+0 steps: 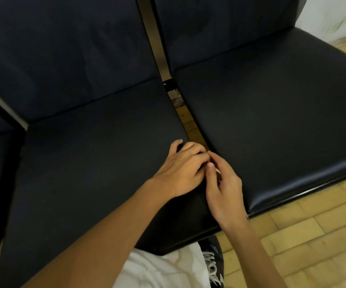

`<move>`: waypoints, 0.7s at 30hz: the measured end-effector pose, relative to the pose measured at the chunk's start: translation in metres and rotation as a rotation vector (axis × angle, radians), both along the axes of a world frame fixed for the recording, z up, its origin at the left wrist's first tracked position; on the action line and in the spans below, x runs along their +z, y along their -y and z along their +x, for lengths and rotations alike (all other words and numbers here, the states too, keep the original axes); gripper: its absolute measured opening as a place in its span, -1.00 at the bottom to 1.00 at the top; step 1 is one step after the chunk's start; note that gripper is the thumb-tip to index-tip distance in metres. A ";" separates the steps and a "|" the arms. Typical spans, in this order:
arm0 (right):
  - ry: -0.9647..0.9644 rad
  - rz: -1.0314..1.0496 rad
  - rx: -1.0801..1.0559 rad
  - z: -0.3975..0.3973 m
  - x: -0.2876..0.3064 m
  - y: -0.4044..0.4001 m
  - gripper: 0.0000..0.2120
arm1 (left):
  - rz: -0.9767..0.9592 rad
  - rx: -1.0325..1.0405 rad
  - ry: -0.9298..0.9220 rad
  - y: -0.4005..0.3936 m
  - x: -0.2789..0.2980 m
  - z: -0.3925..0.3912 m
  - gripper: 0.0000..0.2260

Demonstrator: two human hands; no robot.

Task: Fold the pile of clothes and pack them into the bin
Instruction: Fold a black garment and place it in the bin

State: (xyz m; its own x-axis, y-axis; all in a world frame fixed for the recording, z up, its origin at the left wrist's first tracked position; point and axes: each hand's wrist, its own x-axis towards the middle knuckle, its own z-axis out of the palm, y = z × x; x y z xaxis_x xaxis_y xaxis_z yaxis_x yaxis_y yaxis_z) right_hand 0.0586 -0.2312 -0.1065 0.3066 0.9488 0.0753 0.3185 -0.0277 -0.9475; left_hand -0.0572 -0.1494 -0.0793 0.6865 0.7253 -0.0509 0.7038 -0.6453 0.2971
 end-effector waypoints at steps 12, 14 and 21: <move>0.076 0.250 -0.154 0.003 -0.078 0.086 -0.76 | -0.009 -0.104 -0.028 0.004 -0.005 0.007 -0.68; 0.018 0.201 -0.186 0.001 -0.095 0.091 -0.74 | 0.002 -0.107 -0.028 0.004 -0.005 0.007 -0.66; -0.058 -0.098 -0.202 0.001 -0.123 0.079 -0.71 | -0.003 -0.115 -0.039 0.004 -0.005 0.012 -0.66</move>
